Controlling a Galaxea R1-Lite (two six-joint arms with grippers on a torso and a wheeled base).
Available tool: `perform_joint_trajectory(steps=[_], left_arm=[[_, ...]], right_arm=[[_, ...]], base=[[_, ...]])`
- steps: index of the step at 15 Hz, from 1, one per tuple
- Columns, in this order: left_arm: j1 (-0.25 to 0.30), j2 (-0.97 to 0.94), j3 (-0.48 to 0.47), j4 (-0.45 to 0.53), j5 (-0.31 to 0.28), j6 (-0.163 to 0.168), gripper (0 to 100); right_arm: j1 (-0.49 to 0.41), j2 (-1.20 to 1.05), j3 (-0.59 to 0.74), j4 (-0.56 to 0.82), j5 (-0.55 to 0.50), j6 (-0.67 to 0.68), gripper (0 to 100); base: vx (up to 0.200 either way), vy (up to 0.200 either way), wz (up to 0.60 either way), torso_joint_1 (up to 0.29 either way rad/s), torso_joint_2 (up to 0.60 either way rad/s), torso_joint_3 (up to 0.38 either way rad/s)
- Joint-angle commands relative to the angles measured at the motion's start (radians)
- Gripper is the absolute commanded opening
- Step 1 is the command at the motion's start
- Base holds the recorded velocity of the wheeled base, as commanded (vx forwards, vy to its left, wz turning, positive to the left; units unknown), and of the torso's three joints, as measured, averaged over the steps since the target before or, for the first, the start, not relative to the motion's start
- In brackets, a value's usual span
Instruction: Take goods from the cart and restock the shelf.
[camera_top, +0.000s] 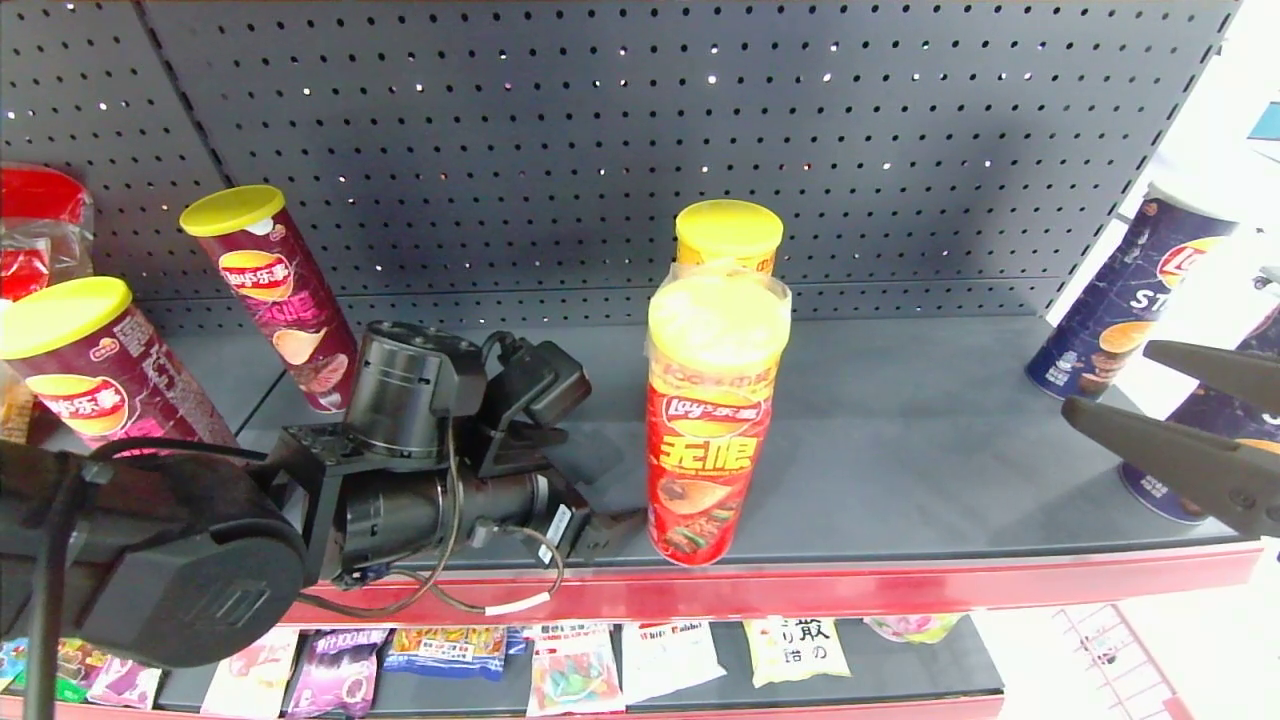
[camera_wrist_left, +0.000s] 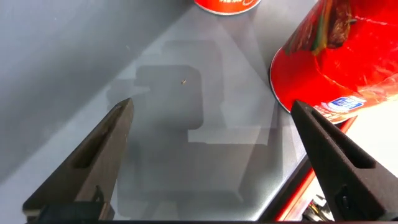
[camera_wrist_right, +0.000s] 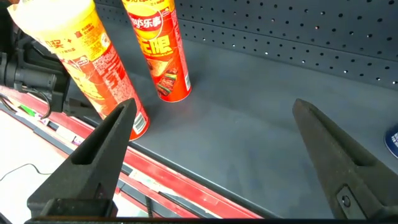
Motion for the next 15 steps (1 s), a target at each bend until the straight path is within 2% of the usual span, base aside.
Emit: perform_joint_trajectory(steps=[1, 8, 11, 13, 15], left_arm=[[-0.005, 0.003, -0.001, -0.002, 0.000, 0.000, 100], [-0.005, 0.001, -0.010, -0.002, 0.000, -0.002, 100], [0.007, -0.169, 0.039, 0.007, 0.033, -0.008, 100], [0.003, -0.422, 0.100, 0.165, 0.086, -0.012, 100], [0.019, -0.741, 0.151, 0.428, 0.139, -0.065, 100]], right_arm=[[0.000, 0.002, 0.000, -0.001, 0.000, -0.001, 100], [0.000, -0.001, 0.000, -0.001, 0.000, 0.001, 100], [0.008, -0.013, 0.029, 0.003, 0.043, -0.001, 100], [0.008, -0.057, 0.075, 0.006, 0.117, -0.005, 100], [-0.001, -0.139, 0.120, 0.061, 0.111, -0.005, 100]], base=[[0.000, 0.000, 0.00, 0.000, 0.00, 0.000], [0.000, 0.000, 0.00, 0.000, 0.00, 0.000], [0.000, 0.000, 0.00, 0.000, 0.00, 0.000], [0.000, 0.000, 0.00, 0.000, 0.00, 0.000], [0.000, 0.000, 0.00, 0.000, 0.00, 0.000]])
